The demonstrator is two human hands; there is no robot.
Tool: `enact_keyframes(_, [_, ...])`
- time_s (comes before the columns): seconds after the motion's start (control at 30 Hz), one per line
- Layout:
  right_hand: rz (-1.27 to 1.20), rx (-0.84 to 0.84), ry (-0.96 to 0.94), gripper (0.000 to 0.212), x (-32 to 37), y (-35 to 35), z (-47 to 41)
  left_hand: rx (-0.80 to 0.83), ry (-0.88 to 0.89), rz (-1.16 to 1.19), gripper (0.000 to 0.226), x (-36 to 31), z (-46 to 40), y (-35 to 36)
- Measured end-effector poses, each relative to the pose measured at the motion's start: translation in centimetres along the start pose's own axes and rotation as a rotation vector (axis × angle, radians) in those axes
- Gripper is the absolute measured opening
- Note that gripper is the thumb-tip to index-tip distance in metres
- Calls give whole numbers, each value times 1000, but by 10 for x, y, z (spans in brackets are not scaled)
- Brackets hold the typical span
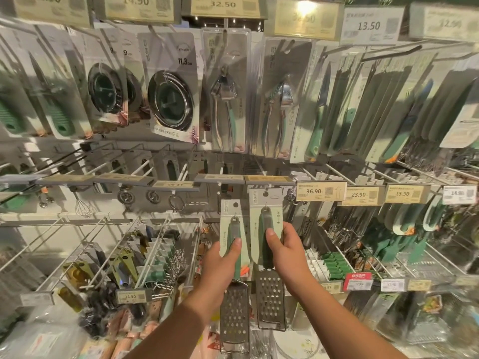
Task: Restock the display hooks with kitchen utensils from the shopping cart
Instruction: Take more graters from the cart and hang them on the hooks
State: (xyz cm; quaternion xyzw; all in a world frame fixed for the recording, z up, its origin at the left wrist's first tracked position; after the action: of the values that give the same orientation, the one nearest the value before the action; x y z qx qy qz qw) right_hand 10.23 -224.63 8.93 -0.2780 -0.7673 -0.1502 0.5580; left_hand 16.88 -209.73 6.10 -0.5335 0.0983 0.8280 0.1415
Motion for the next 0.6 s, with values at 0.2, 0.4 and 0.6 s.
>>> enact_keyframes(0.2, [95, 2, 79, 92, -4, -1, -19, 23, -18, 50, 52, -2, -1, -4])
enact_keyframes(0.4, [255, -12, 201, 77, -14, -1, -40, -39, -10, 103, 24, 2, -3, -13])
enact_keyframes(0.6, [198, 49, 274, 52, -24, 4, -23, -56, -24, 59, 23, -4, 4, -17])
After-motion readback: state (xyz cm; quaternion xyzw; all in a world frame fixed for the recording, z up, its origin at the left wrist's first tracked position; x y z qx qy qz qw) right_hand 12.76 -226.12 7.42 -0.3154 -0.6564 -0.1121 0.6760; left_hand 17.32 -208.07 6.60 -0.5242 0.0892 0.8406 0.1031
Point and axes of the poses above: each hand's wrist, its own z-axis away from the middle knuckle, its own y-axis out of the palm, x = y × z, the point moved 4 cm from there along -z, towards the middle knuckle, and after that the axes turned 14 degrees about -y, right-handed, at the moved point
